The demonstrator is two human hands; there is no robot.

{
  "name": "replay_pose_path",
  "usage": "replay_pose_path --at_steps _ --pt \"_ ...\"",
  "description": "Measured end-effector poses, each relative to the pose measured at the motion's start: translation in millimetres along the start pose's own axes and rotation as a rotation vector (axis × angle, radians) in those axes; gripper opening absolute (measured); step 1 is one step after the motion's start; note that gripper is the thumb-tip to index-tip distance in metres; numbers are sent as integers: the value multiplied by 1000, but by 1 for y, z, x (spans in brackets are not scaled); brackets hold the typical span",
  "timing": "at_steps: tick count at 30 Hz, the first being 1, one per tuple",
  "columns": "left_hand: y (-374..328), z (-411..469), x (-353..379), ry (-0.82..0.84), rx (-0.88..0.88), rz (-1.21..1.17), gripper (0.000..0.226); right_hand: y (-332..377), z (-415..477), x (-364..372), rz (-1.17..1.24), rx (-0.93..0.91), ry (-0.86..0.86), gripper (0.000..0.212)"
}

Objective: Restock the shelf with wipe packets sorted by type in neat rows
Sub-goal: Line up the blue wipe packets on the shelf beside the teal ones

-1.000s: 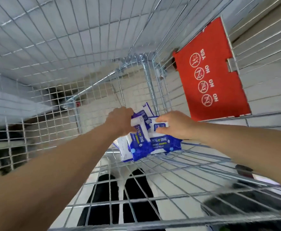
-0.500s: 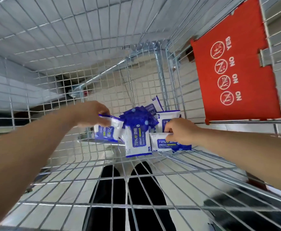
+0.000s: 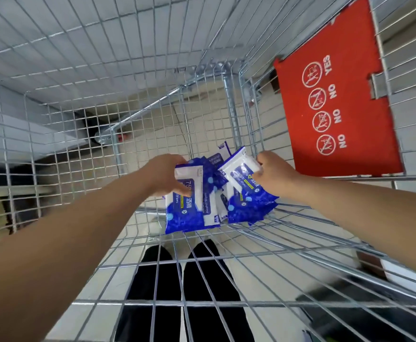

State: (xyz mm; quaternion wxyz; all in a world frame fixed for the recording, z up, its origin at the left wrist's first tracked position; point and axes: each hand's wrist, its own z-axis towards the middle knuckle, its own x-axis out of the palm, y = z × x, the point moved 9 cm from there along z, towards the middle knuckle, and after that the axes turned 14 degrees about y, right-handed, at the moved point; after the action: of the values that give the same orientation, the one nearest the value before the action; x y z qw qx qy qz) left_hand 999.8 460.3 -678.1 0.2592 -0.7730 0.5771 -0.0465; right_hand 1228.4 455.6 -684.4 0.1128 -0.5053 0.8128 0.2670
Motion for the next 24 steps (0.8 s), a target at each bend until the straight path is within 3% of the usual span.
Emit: replay_pose_path --at_steps 4,11,15,20,24 --pt "-1 2 8 -74 10 168 80 -2 4 5 -147 13 -61 22" --pt "-8 -5 7 -188 47 238 64 12 -4 7 38 -41 -39 19" --pt "-5 -7 3 -159 11 209 53 18 -11 -6 61 -9 -13 18" --pt "-5 -12 11 -75 -9 184 62 27 -24 -32 104 -14 -64 18" --pt "1 -23 3 -80 5 67 44 35 -40 -47 115 -26 -107 21"
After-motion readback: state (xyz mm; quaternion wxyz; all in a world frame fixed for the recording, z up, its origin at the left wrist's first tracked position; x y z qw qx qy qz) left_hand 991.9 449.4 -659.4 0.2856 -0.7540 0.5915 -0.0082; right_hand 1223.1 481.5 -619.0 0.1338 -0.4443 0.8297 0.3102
